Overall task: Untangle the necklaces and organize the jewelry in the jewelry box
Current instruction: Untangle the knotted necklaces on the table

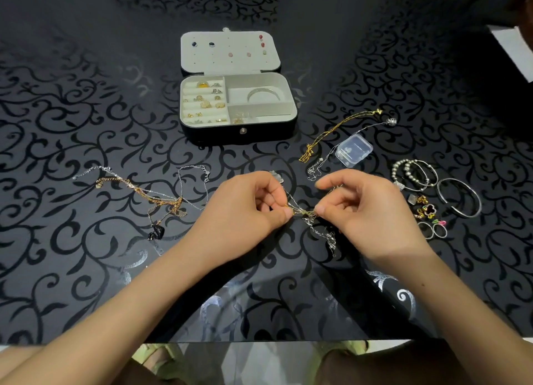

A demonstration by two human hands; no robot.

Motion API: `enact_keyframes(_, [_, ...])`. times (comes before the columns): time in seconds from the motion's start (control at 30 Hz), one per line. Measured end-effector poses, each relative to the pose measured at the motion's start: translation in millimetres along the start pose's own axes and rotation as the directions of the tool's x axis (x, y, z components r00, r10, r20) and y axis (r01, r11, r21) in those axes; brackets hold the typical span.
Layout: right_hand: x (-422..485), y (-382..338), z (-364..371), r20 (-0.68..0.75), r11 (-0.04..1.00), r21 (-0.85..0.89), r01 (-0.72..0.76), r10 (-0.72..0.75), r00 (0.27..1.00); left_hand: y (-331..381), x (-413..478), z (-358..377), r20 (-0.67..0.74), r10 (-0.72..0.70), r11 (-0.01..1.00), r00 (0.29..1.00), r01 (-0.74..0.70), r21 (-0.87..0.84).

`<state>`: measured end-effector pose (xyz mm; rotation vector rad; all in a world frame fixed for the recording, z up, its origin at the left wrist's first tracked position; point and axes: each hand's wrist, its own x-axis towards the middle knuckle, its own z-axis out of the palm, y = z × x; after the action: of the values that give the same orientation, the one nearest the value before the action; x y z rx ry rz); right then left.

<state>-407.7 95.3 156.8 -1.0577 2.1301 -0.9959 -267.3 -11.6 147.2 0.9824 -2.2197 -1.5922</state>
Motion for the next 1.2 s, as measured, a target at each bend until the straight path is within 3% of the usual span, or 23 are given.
enact_keyframes(0.13, [0.0,-0.6,0.6,-0.035,0.987,-0.148,0.065,-0.071,0.997,-0.4,0.1,-0.2,-0.008,0.005,1.000,1.000,-0.005,0.002])
enact_keyframes(0.33, [0.8,1.4,-1.4,-0.030,0.990,-0.116,0.076,-0.080,0.996,-1.8,0.7,0.1,-0.007,0.004,1.000,1.000,-0.004,-0.003])
enact_keyframes(0.53, [-3.5,-1.1,-1.9,0.066,0.896,-0.426,0.126,-0.108,0.992,-2.6,-0.8,-3.7,-0.004,0.041,0.998,0.999,-0.041,0.042])
enact_keyframes(0.73, [-6.2,-0.4,-5.6,0.163,0.867,-0.490,0.093,-0.014,0.986,-4.7,-3.8,-7.3,0.017,0.129,0.951,0.992,-0.128,0.282])
enact_keyframes(0.9, [-13.7,0.8,-14.1,0.204,0.866,-0.495,0.072,0.035,0.978,-3.9,-8.1,-11.5,0.057,0.179,0.793,0.982,-0.178,0.582])
enact_keyframes(1.2, [-37.8,5.4,-12.8,0.213,0.859,-0.501,0.104,0.005,0.977,-0.6,-15.0,-14.2,0.128,0.137,0.714,0.982,-0.188,0.675])
